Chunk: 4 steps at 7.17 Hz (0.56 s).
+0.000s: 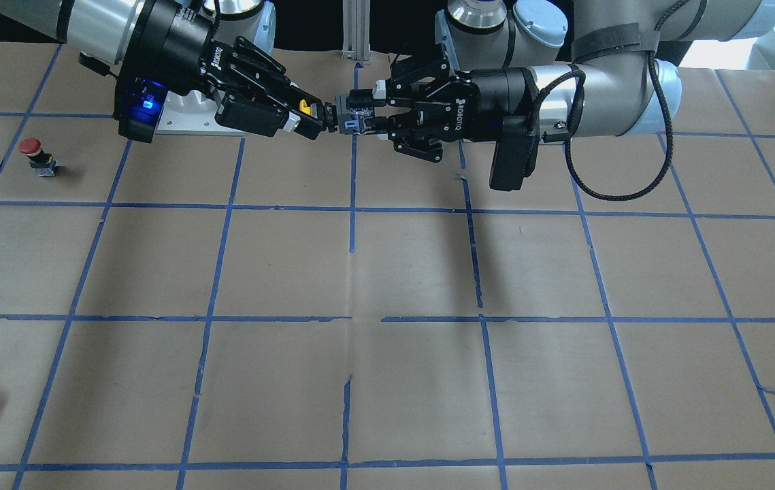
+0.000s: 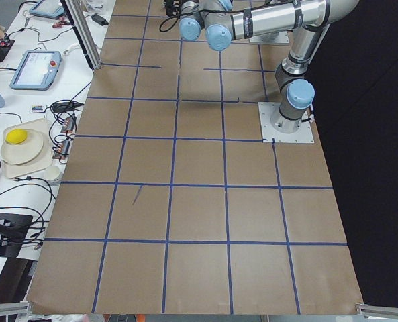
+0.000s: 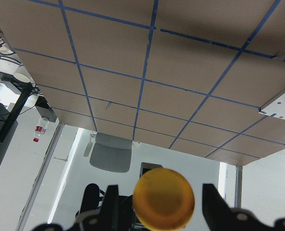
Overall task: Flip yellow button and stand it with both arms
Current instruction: 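Close the right gripper on the yellow cap held by the left gripper, then open the left gripper and pull it back while the right gripper carries the button away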
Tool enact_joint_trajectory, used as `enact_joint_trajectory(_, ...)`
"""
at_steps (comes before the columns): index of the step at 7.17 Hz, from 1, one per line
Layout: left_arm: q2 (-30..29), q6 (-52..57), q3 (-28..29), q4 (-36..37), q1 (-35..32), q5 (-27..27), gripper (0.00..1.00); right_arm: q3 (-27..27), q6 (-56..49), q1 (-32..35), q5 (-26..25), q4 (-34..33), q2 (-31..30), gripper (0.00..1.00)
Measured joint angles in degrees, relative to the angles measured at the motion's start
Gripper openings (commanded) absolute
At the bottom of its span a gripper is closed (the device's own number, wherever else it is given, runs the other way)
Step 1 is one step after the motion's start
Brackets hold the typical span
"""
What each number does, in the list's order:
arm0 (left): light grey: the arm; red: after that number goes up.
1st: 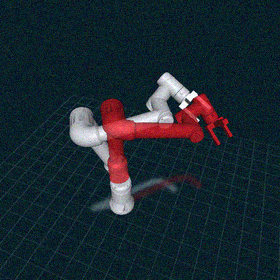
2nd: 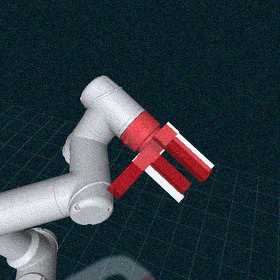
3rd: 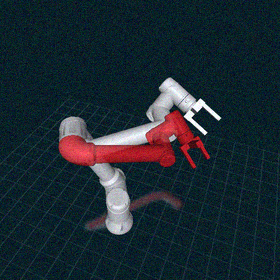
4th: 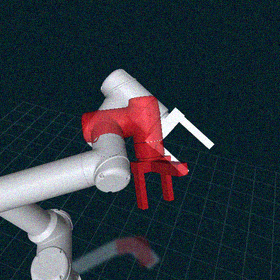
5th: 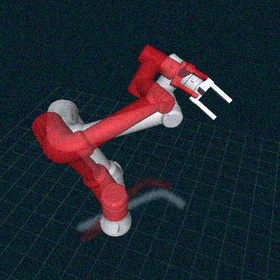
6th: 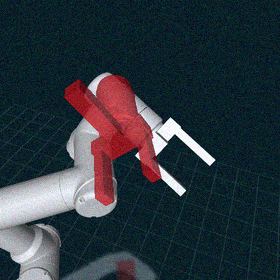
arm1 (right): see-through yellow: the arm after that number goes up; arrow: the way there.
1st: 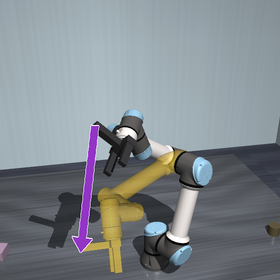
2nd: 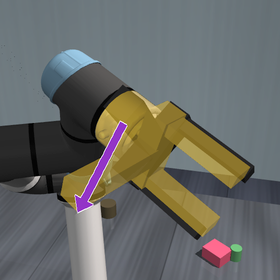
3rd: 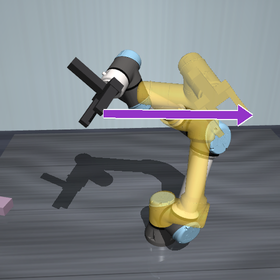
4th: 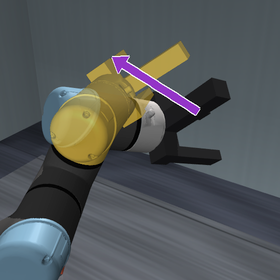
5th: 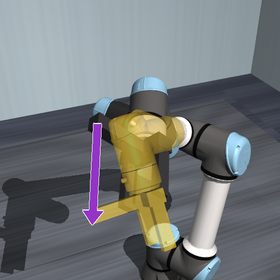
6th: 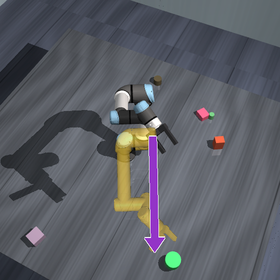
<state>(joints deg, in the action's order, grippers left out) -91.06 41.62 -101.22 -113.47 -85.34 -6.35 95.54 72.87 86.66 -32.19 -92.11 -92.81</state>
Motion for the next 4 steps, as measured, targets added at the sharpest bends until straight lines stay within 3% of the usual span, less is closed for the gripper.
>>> enact_joint_trajectory(1, 0.00, -0.02, 0.00, 0.00, 0.00, -0.11, 0.99, -0.01, -0.01, -0.01, -0.04, 0.00, 0.00, 0.21)
enact_joint_trajectory(4, -0.11, -0.06, 0.03, -0.08, -0.01, -0.85, 1.00, -0.19, 0.01, -0.21, -0.06, 0.00, 0.06, 0.21)
